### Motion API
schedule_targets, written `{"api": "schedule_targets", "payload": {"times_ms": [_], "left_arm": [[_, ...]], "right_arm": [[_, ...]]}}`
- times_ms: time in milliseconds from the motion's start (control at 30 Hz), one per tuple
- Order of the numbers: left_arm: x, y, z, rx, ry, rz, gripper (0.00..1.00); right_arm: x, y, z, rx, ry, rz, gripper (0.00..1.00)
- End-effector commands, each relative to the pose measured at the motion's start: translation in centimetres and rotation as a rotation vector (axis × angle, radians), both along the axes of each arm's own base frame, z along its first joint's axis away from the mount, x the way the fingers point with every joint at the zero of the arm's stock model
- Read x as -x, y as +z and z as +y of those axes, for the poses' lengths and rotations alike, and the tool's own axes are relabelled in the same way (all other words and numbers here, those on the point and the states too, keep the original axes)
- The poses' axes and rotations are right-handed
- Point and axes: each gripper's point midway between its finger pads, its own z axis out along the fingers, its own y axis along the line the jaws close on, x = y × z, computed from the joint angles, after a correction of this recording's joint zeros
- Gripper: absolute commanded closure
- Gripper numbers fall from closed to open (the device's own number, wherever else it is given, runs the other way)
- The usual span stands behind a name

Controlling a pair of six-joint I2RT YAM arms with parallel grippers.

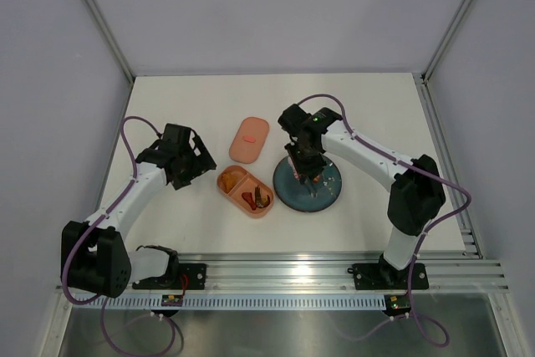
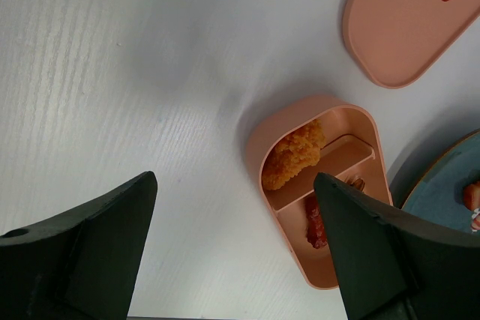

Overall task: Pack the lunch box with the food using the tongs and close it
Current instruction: Place the fake food in the packing box.

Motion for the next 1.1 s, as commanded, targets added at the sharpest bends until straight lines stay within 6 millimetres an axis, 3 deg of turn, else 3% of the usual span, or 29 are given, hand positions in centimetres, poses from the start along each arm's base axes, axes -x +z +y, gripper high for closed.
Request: {"api": "schedule_targets", "payload": {"times_ms": [0, 233, 467, 700, 1067], "left_arm": [[-0.8, 0.3, -0.1, 0.003, 0.01, -0.037, 0.1], [-0.8, 0.3, -0.1, 0.006, 0.009, -0.038, 0.1], [-0.6, 0.5, 0.1, 0.001, 0.011, -0.041, 0.1], [-0.8, 0.5, -0.2, 0.008, 0.009, -0.041, 0.1], [-0.7, 0.7, -0.1, 0.007, 0.008, -0.043, 0.1]], "right_arm": [[0.5, 3.2, 3.0, -0.082, 0.036, -0.053, 1.0], [3.0, 4.0, 7.7, -0.135, 0.134, -0.035, 1.0], [6.0, 2.8, 11.7, -0.165, 0.226, 0.016, 1.0], [7.6, 1.4, 12.9, -0.171, 0.265, 0.056, 1.0], [7.1, -0.2, 12.4, -0.112, 0.271, 0.044, 0.95]]}}
